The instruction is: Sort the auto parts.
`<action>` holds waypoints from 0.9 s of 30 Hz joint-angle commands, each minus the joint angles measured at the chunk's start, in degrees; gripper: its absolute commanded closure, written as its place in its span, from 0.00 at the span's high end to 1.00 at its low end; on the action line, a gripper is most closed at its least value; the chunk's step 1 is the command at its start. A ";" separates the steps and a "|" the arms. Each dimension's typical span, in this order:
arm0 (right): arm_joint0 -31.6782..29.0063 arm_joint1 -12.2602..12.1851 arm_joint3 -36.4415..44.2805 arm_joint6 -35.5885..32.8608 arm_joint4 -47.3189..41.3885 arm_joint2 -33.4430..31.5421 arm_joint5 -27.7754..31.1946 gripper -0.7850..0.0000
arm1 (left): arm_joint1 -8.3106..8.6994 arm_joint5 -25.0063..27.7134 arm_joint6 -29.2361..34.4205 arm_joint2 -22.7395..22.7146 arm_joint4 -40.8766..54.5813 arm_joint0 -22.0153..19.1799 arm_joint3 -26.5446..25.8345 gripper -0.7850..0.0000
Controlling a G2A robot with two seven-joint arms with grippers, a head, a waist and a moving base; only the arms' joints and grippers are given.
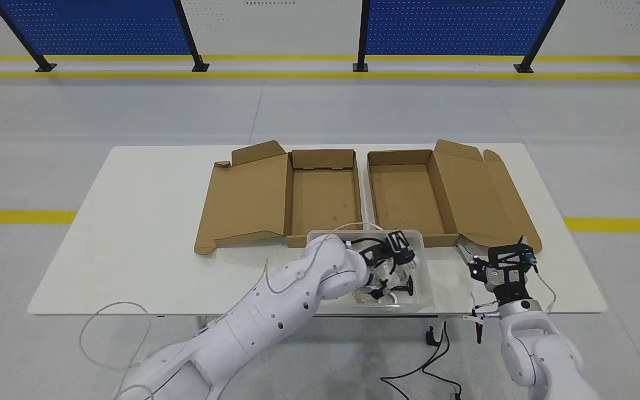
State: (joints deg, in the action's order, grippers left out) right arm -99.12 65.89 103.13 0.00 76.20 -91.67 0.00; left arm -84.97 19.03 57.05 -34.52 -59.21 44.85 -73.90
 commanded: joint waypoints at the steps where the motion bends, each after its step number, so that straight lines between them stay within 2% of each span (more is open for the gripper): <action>1: 0.00 0.00 0.00 0.00 0.00 0.00 0.00 1.00 | 0.52 -0.01 -0.67 -1.10 -0.65 1.01 -1.67 0.00; 15: 0.00 0.00 0.00 0.00 0.00 0.00 0.00 1.00 | 4.54 0.47 -6.86 -10.50 -7.83 9.46 -14.20 0.00; 27: 0.00 0.00 0.00 0.00 0.00 0.00 0.00 1.00 | 7.44 0.72 -17.93 -17.94 -16.24 19.07 -24.74 0.00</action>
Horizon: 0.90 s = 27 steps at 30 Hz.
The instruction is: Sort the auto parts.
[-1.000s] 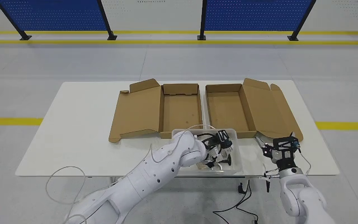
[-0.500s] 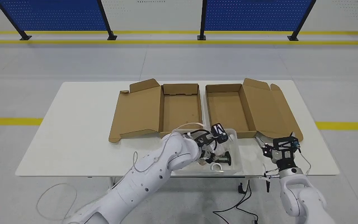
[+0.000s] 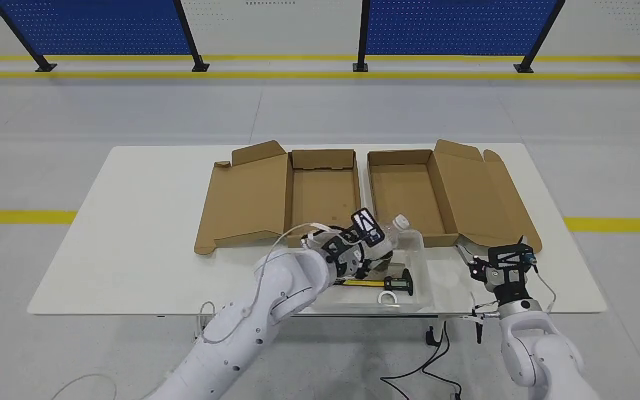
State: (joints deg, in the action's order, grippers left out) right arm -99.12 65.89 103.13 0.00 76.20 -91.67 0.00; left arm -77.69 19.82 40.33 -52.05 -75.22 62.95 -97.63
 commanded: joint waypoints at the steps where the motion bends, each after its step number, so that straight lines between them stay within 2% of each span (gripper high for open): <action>1: 0.00 0.00 0.00 0.00 0.00 0.00 0.00 1.00 | 0.31 -0.07 -2.35 -0.81 -0.53 1.79 -1.81 0.00; 8: 0.00 0.00 0.00 0.00 0.00 0.00 0.00 1.00 | 1.30 1.39 -11.36 -2.65 -2.04 7.67 -5.73 0.00; 13: 0.00 0.00 0.00 0.00 0.00 0.00 0.00 1.00 | 1.92 2.39 -14.91 -4.31 -3.06 10.04 -7.00 0.00; 22: 0.00 0.00 0.00 0.00 0.00 0.00 0.00 1.00 | 2.65 3.43 -18.72 -6.71 -2.52 12.65 -9.14 0.00; 27: 0.00 0.00 0.00 0.00 0.00 0.00 0.00 1.00 | 3.02 3.73 -18.83 -7.63 -2.70 13.87 -9.94 0.00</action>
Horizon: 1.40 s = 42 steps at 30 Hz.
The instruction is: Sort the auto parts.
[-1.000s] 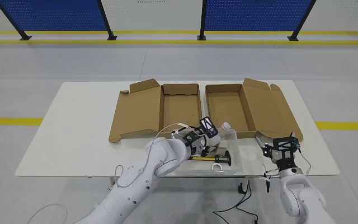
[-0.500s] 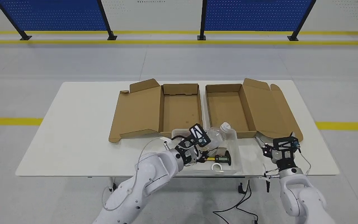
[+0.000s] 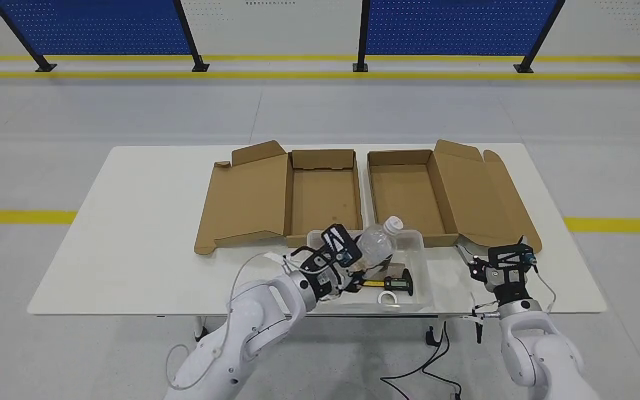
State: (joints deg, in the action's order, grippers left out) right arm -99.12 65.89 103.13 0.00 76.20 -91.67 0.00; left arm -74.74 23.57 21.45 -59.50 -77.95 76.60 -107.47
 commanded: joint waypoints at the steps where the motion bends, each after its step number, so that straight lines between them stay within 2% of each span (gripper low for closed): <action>1: 0.00 0.00 0.00 0.00 0.00 0.00 0.00 1.00 | 0.12 -0.09 0.15 -0.34 0.04 0.37 -0.25 0.00; 9: 0.00 0.00 0.00 0.00 0.00 0.00 0.00 1.00 | 0.38 -0.99 -0.36 -1.64 0.30 0.15 -1.25 0.00; 15: 0.00 0.00 0.00 0.00 0.00 0.00 0.00 1.00 | -0.06 -2.43 -2.18 -1.29 -0.18 -4.97 1.27 0.00; 21: 0.00 0.00 0.00 0.00 0.00 0.00 0.00 1.00 | -1.11 -5.40 -5.89 0.18 1.29 -11.45 8.18 0.00; 26: 0.00 0.00 0.00 0.00 0.00 0.00 0.00 1.00 | -2.03 -8.78 -10.18 1.60 1.73 -15.07 16.16 0.00; 29: 0.00 0.00 0.00 0.00 0.00 0.00 0.00 1.00 | -2.52 -11.20 -12.59 2.64 0.51 -16.44 20.41 0.00; 33: 0.00 0.00 0.00 0.00 0.00 0.00 0.00 1.00 | -3.10 -11.88 -15.89 3.14 2.74 -17.39 25.00 0.00; 38: 0.00 0.00 0.00 0.00 0.00 0.00 0.00 1.00 | -3.31 -10.77 -19.49 2.58 2.93 -19.16 31.41 0.00; 42: 0.00 0.00 0.00 0.00 0.00 0.00 0.00 1.00 | -3.47 -10.63 -21.48 2.33 3.43 -19.35 34.14 0.00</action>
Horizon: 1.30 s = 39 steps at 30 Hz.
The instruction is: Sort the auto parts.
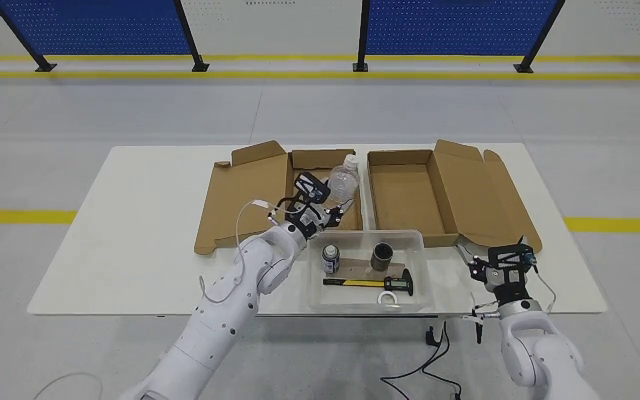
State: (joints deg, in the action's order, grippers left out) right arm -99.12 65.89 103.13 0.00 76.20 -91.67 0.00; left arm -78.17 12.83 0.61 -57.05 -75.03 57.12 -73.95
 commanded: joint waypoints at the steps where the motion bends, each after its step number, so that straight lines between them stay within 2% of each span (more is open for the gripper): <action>1: 0.00 0.00 0.00 0.00 0.00 0.00 0.00 1.00 | -0.03 0.14 -0.91 -0.27 0.46 0.14 1.28 0.00; 14: 0.00 0.00 0.00 0.00 0.00 0.00 0.00 1.00 | -0.16 1.69 -4.41 -1.31 -0.13 -1.44 9.62 0.00; 27: 0.00 0.00 0.00 0.00 0.00 0.00 0.00 1.00 | -0.51 0.55 -7.60 -1.64 0.21 -0.78 12.07 0.00; 39: 0.00 0.00 0.00 0.00 0.00 0.00 0.00 1.00 | -0.80 -0.01 -7.86 -2.00 0.94 -0.52 15.09 0.00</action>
State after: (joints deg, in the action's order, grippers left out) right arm -99.12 65.89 103.13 0.00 76.20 -91.67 0.00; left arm -78.95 12.92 -7.31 -59.04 -74.04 56.55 -59.16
